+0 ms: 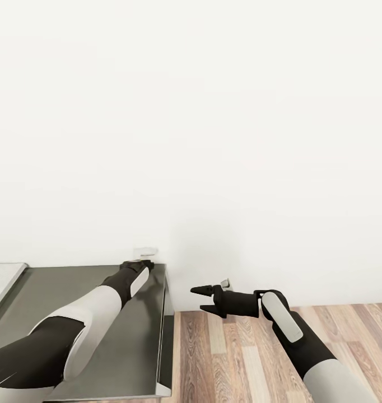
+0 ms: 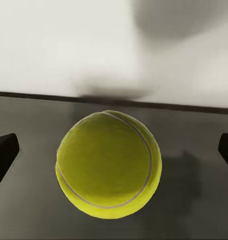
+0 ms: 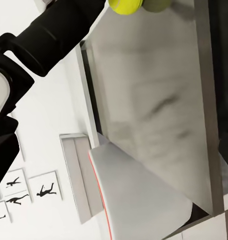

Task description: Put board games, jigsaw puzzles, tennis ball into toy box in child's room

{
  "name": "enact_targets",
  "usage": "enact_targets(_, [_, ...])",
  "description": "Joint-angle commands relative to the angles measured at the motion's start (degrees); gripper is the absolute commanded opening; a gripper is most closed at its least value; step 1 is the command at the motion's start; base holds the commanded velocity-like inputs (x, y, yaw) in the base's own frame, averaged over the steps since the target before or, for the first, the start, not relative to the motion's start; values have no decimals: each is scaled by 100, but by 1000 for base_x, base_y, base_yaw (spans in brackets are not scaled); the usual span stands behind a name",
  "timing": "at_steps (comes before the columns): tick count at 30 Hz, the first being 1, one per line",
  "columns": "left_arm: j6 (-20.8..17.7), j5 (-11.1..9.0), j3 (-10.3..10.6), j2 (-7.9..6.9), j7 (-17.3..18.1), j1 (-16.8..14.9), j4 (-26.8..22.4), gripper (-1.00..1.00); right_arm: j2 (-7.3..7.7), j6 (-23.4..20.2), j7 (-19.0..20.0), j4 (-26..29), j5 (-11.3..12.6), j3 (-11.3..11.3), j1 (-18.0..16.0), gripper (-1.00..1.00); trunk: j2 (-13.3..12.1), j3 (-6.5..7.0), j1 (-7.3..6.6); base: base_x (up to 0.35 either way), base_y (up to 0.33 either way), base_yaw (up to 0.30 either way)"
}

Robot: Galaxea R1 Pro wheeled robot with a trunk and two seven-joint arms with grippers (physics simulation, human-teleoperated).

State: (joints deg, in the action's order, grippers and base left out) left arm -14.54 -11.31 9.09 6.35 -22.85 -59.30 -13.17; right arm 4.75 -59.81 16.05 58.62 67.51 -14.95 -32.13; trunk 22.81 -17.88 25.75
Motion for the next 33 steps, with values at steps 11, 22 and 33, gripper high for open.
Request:
enact_targets(11, [-31,-51,49,-2,-35,-3,-10,100,8,-4,65,1,-54,-8,-8,100,11,-67,3,15,26,0])
enact_targets(22, [-31,-51,45,12,-35,-3,-10,100,0,-4,63,1,-55,-8,-8,100,11,-101,3,0,0,0])
enact_targets(33, [-31,-51,44,9,-35,-3,-10,100,8,-4,72,1,-54,-8,-7,100,11,-122,3,0,0,0])
